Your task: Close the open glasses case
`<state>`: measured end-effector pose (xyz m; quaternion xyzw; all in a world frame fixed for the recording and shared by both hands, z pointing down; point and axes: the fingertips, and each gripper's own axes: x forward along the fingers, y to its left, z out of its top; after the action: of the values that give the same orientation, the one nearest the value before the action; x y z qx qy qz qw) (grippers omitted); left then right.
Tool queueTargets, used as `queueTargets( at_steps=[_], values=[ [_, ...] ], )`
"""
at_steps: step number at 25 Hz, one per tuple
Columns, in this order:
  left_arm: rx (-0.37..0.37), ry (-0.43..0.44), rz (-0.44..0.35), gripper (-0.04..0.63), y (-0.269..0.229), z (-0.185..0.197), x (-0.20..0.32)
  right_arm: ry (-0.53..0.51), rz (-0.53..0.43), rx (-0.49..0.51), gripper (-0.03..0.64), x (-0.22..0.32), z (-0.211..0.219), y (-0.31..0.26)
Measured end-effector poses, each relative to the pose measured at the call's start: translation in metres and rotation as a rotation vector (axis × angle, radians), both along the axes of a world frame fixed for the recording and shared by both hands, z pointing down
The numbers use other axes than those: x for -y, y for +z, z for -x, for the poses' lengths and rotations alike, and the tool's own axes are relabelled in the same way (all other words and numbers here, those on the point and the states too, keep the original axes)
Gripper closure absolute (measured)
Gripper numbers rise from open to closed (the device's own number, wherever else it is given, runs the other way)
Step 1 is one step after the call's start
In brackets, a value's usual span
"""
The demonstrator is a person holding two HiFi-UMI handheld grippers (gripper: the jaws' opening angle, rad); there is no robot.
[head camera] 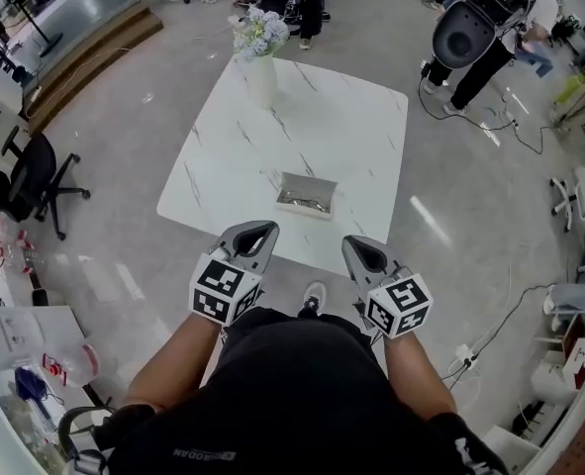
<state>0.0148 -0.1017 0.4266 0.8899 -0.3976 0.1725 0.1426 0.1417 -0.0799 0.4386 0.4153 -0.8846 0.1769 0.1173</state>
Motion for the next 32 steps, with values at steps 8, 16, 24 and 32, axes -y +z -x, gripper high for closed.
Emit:
queueTargets(
  at_steps=[8, 16, 24, 32],
  values=[
    [0.066, -0.045, -0.065, 0.591, -0.002, -0.017, 0.038, -0.052, -0.008, 0.012, 0.615, 0.042, -0.020, 0.001],
    [0.040, -0.011, -0.050, 0.591, 0.000, -0.009, 0.062, 0.000, -0.007, -0.008, 0.615, 0.068, -0.017, 0.002],
    [0.031, 0.098, -0.038, 0.591, -0.005, 0.004, 0.085, 0.113, 0.000, -0.015, 0.615, 0.079, -0.005, -0.003],
    [-0.007, 0.154, -0.008, 0.591, -0.001, 0.011, 0.083, 0.146, 0.009, -0.040, 0.615, 0.070, 0.013, 0.002]
  ],
)
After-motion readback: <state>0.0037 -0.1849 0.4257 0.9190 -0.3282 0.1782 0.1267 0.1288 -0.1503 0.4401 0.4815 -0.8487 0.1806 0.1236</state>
